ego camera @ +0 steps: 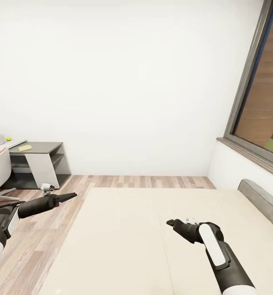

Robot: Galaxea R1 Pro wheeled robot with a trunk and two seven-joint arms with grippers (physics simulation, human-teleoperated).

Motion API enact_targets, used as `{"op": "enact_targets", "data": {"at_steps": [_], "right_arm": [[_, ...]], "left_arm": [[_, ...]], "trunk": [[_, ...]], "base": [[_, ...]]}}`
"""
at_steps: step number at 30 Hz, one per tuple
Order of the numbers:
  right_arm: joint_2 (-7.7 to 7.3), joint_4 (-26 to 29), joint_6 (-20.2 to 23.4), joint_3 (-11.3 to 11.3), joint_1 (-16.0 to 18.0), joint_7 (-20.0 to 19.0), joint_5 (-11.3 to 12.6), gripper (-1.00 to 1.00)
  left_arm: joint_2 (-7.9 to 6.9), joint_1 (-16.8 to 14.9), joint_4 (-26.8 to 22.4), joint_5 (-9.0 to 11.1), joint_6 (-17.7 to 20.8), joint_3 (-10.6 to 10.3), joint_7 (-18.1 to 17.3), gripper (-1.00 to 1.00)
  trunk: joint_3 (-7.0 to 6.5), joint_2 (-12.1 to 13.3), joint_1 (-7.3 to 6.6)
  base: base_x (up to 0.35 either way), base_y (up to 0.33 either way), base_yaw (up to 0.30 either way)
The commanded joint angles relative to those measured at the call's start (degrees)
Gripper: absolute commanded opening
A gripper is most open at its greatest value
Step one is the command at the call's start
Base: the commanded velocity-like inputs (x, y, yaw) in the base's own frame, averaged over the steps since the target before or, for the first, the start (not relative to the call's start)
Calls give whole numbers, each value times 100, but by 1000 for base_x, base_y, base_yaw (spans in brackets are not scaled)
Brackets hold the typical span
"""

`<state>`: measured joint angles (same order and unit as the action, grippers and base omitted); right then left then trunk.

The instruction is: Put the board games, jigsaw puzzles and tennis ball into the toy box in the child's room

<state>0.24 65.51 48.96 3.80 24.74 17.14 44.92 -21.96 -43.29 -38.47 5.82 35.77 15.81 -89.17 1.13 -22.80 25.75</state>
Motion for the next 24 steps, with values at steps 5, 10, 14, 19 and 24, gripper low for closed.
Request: {"op": "enact_targets", "data": {"at_steps": [5, 10, 14, 19, 24], "right_arm": [[3, 6, 17, 7, 5, 53, 61, 100], [3, 6, 17, 7, 5, 53, 61, 100], [3, 6, 17, 7, 5, 53, 61, 100], [3, 6, 17, 7, 5, 53, 61, 100], [3, 6, 17, 7, 5, 53, 61, 100]], "left_arm": [[-1, -4, -1, -2, 62, 1, -22, 100], [-1, -4, -1, -2, 62, 1, -22, 100], [-1, -4, -2, -2, 62, 1, -22, 100], [-1, -4, -2, -2, 60, -1, -22, 100], [-1, -4, 0, -2, 60, -1, -22, 100]], "trunk": [[12, -13, 3], [12, -13, 3], [12, -13, 3], [12, -13, 3], [12, -13, 3]], "base": [[-35, 0, 0], [-6, 0, 0], [-1, -22, 0], [0, -123, 0], [0, -205, 0]]}}
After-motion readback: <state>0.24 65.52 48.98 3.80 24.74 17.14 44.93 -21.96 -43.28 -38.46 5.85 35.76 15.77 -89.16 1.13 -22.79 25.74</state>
